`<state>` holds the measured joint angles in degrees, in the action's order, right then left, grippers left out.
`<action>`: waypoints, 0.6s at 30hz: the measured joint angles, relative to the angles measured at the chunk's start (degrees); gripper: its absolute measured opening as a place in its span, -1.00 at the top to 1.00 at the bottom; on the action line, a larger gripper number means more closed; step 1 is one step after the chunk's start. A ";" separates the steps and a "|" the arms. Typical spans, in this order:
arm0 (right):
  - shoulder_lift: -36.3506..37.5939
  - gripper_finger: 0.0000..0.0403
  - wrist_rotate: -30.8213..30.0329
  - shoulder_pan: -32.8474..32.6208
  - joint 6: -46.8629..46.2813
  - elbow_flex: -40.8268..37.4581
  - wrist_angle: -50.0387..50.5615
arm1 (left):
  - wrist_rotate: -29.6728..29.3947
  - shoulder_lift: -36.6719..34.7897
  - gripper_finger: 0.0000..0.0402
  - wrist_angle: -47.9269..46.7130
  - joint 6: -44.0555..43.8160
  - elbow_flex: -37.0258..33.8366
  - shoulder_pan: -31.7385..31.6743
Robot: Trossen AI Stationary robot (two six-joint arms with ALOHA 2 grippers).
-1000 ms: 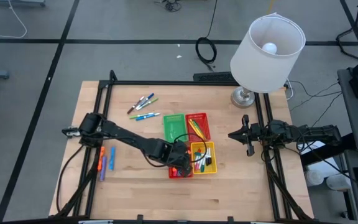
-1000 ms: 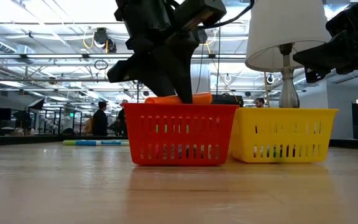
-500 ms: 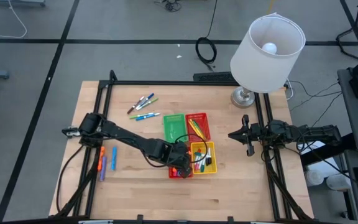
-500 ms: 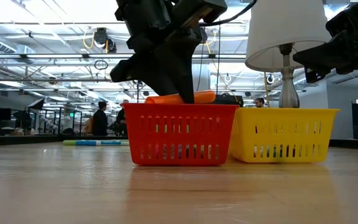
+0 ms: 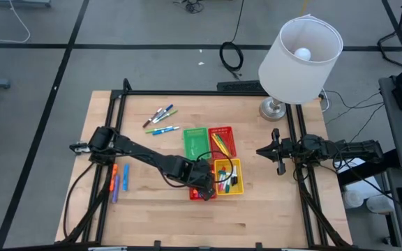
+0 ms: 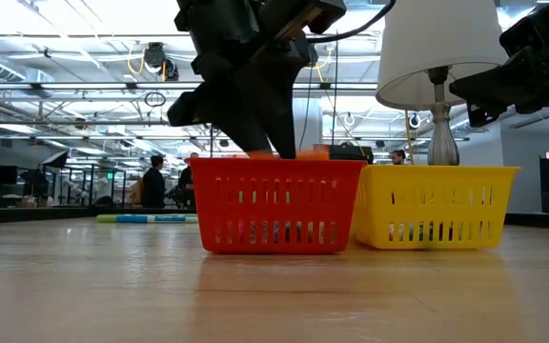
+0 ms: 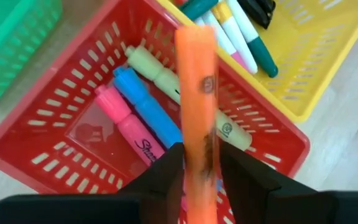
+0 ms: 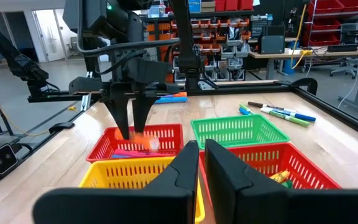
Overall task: Pick & Place Markers
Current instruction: Put the large orange highlighter into the bottom red bin
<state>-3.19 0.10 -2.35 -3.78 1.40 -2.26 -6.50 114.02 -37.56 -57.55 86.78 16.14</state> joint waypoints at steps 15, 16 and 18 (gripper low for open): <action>0.01 0.91 0.00 0.00 -0.01 0.00 0.00 | 2.78 -3.64 0.00 -11.22 -0.97 -0.04 0.40; -0.01 0.91 0.00 0.00 -0.01 -0.01 0.00 | 1.48 -4.54 0.00 -14.31 -2.33 -0.05 0.79; 0.01 0.91 -0.01 0.00 -0.01 -0.01 0.00 | -1.64 -6.37 0.02 -20.42 -5.48 -0.07 1.83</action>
<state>-3.18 0.09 -2.35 -3.79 1.39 -2.26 -8.15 107.65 -57.98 -63.03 86.72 17.97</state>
